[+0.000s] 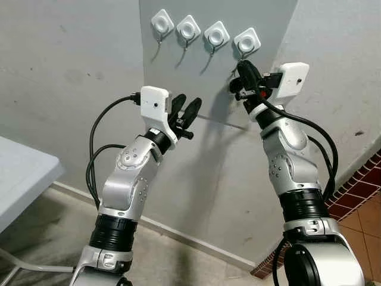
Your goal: Hang keys on a hook
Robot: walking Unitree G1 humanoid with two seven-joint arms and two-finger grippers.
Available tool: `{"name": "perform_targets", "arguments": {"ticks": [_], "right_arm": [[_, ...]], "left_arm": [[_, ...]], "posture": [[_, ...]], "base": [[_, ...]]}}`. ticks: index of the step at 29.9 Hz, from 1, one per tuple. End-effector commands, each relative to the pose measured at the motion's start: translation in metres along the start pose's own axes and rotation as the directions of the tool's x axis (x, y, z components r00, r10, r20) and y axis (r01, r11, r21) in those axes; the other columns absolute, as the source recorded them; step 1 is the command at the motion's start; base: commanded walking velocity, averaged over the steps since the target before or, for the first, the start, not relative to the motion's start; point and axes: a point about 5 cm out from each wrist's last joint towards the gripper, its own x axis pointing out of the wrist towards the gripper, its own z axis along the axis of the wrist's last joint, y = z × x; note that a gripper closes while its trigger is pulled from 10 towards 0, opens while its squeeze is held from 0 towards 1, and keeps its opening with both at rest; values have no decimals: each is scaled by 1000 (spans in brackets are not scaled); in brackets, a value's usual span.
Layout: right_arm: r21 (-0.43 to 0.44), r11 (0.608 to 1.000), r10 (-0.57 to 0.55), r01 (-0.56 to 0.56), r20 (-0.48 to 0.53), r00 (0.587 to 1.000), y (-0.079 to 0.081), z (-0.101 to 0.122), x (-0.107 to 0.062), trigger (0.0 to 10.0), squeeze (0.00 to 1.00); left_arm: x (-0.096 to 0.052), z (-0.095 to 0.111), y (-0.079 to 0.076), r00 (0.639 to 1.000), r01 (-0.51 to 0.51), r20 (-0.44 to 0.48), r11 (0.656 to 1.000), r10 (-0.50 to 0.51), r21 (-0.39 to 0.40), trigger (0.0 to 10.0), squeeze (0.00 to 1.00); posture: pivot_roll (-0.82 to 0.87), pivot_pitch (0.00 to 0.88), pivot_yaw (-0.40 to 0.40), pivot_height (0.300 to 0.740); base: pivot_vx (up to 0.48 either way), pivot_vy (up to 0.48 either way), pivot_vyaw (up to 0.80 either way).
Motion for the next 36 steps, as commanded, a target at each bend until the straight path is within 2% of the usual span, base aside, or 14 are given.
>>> {"name": "perform_targets", "arguments": {"ticks": [1,9,29,31,32,35,36], "right_arm": [[1,1000,3,-3,37,999,-1,9,6,10000,0],[5,1000,6,-6,61,998,-1,13,9,10000,0],[48,993,-107,105,42,993,-8,13,20,10000,0],[61,991,-124,122,40,991,-10,13,21,10000,0],[108,983,-152,148,31,988,-14,11,21,10000,0],[153,975,-170,164,29,985,-16,10,20,10000,0],[202,964,-183,174,24,983,-17,8,19,10000,0]], "left_arm": [[3,7,-7,999,31,17,999,-31,11,10000,0],[2,7,-8,999,38,18,999,-39,13,10000,0],[1,7,-7,999,27,18,1000,-27,7,10000,0],[1,7,-7,1000,25,18,1000,-25,8,10000,0],[0,8,-7,1000,23,18,1000,-23,7,10000,0],[0,8,-6,1000,20,19,1000,-20,6,10000,0],[0,8,-6,1000,17,18,1000,-17,6,10000,0]], "posture": [[163,0,-84,736],[169,0,-86,736],[179,0,-94,736],[182,0,-96,736],[183,0,-97,736],[183,0,-97,736],[185,0,-98,736]], "base": [[0,0,0],[0,0,0],[0,0,0],[0,0,0],[0,0,0],[0,0,0],[0,0,0]]}}
